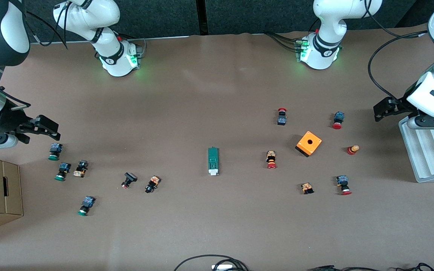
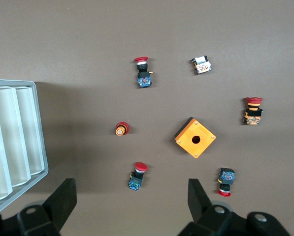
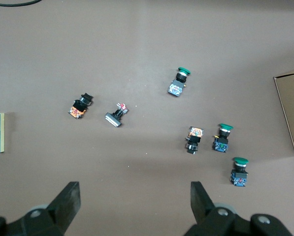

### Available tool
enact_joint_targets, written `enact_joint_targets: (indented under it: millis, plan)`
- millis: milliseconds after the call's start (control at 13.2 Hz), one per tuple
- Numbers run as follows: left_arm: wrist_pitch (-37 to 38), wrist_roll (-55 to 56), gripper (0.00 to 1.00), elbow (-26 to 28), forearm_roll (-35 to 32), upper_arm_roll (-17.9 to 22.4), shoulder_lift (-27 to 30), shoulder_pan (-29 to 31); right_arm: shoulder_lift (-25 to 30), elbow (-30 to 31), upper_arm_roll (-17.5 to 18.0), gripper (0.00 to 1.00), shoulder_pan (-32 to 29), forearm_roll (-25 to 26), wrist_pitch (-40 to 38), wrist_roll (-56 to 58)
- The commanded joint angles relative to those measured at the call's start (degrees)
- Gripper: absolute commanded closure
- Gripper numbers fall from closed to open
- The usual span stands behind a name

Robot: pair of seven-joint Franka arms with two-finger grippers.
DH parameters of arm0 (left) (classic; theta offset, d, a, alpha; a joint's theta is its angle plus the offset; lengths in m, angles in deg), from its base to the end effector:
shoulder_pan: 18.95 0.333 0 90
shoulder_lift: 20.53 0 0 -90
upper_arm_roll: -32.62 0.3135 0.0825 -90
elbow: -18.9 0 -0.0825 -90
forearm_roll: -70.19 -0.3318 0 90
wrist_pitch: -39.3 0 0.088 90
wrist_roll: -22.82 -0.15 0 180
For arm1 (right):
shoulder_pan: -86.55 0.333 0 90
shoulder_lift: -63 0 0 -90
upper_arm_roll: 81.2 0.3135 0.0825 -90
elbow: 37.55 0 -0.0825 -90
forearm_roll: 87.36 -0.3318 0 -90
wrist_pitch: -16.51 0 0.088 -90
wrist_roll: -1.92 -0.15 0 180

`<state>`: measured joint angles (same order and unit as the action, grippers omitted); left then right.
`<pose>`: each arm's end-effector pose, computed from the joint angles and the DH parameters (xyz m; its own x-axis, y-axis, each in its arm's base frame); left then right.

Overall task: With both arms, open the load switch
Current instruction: 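Move the left gripper over the green load switch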

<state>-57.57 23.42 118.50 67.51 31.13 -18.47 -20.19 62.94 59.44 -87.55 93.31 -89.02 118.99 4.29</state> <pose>0.4969 -0.0174 0.5366 0.9990 -0.0427 -0.0113 -0.0432 -0.9979 -0.0474 0.5240 0.0075 0.5466 0.9945 0.0422 0.0956 0.0448 -0.9987 -0.0247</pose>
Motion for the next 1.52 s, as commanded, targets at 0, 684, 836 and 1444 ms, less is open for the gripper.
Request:
enact_joint_targets:
  millis: [0,684,836,1444]
  plan:
    - [1.4,0.8,0.0,-1.3,-0.4,-0.1,-0.1,-0.3,0.2,0.0,-0.1,0.0,0.4,0.2,1.5,-0.4]
    - [1.4,0.9,0.0,-1.7,-0.3,-0.2,-0.2,-0.3,0.0,-0.5,-0.1,0.0,0.3,0.2,1.3,-0.3]
    - [1.4,1.0,0.0,-1.6,-0.3,-0.2,-0.1,-0.3,0.0,-0.5,-0.1,0.0,0.3,0.2,1.3,-0.3]
    - [3.8,9.4,0.0,-1.9,0.2,-5.7,0.5,-0.8,-0.1,-0.5,-0.1,0.0,0.2,0.2,1.4,-0.3]
